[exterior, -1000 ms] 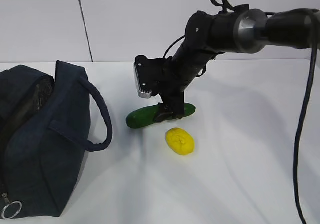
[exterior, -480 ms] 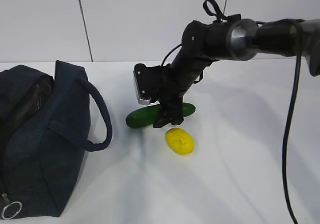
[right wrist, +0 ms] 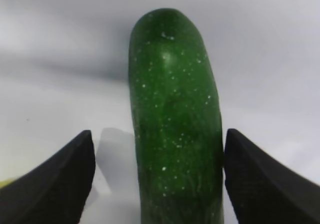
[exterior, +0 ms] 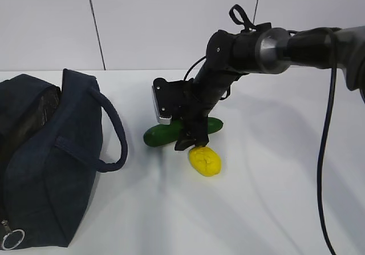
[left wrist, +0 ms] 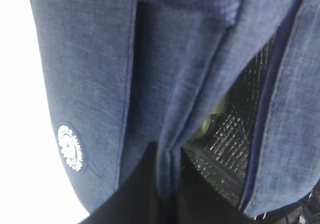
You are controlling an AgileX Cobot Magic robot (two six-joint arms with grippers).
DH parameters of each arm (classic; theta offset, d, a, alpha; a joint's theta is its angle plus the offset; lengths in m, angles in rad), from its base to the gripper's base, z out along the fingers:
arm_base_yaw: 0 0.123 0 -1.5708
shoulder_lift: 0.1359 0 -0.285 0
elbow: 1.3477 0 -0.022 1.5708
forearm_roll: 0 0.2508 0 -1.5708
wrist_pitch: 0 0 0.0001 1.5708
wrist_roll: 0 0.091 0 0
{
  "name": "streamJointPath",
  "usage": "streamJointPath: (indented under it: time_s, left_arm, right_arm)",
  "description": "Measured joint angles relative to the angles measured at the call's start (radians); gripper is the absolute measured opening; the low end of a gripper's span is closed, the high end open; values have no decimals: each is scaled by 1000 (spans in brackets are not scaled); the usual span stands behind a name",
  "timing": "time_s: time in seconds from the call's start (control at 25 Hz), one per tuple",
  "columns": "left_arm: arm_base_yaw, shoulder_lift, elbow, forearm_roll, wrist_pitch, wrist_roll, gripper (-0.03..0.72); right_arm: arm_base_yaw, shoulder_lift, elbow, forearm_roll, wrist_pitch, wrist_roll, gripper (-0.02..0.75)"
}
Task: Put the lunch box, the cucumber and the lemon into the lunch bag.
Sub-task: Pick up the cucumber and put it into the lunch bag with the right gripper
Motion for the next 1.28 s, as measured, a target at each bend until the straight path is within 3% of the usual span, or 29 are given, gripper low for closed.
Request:
streamJointPath:
  time_s: [0.88,1.28]
  left_arm:
    - [0,0,0,4,0,0,-4]
    - [0,0,0,4,0,2,-4]
  right_arm:
    - [0,17,0,44,-2,-2,577]
    - [0,17,-2,44,-3,-2,366]
